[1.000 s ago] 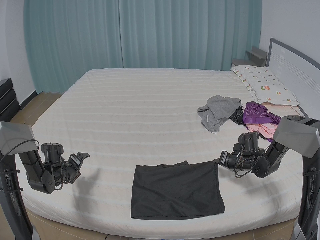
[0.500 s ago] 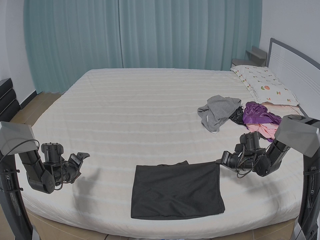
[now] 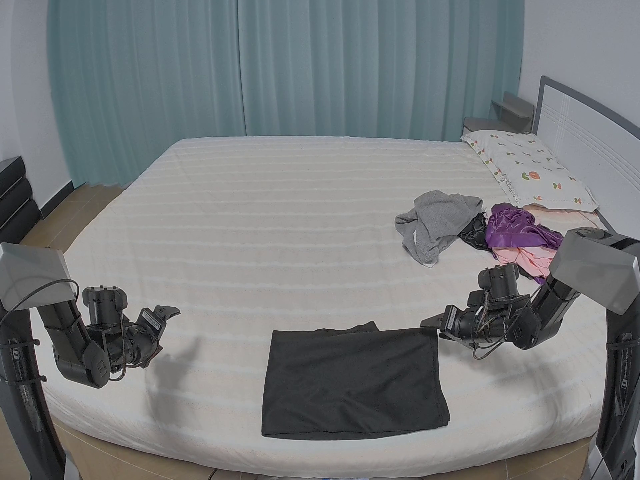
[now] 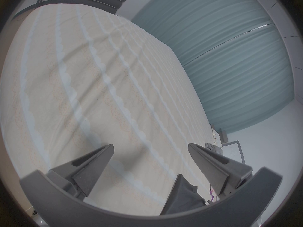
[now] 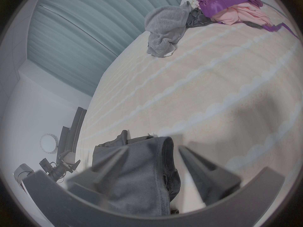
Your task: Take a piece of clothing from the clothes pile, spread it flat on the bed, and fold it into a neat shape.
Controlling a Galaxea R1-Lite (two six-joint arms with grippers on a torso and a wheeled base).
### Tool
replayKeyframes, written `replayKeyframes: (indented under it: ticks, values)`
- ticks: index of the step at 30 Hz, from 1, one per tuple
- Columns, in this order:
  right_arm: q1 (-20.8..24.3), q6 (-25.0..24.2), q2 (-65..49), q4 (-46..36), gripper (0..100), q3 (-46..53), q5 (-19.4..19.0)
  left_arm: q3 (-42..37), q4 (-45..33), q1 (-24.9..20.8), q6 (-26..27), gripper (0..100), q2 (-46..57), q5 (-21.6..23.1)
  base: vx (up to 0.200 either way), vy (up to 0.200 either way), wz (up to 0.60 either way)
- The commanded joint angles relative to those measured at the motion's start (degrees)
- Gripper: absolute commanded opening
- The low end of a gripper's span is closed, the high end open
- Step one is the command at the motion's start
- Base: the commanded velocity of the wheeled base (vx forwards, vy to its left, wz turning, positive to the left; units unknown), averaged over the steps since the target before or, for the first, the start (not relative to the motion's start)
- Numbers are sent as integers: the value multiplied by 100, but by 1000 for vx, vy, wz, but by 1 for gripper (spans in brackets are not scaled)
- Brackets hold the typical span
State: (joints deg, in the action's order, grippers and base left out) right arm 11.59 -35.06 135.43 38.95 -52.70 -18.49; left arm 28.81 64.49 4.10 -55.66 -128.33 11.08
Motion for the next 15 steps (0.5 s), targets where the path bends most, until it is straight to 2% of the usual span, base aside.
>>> replayKeyframes:
  ticks: [1, 7, 15]
  values:
    - [10, 8, -78, 7, 100, 76, -14, 2, 2, 3, -6, 100, -8, -1, 0, 0, 0]
    - [80, 96, -447, 245, 100, 858, -49, -24, 2, 3, 3, 100, 1, -1, 0, 0, 0]
    - [423, 245, -623, 1414, 100, 2203, -84, -51, 2, -23, -6, 100, 10, -18, 0, 0, 0]
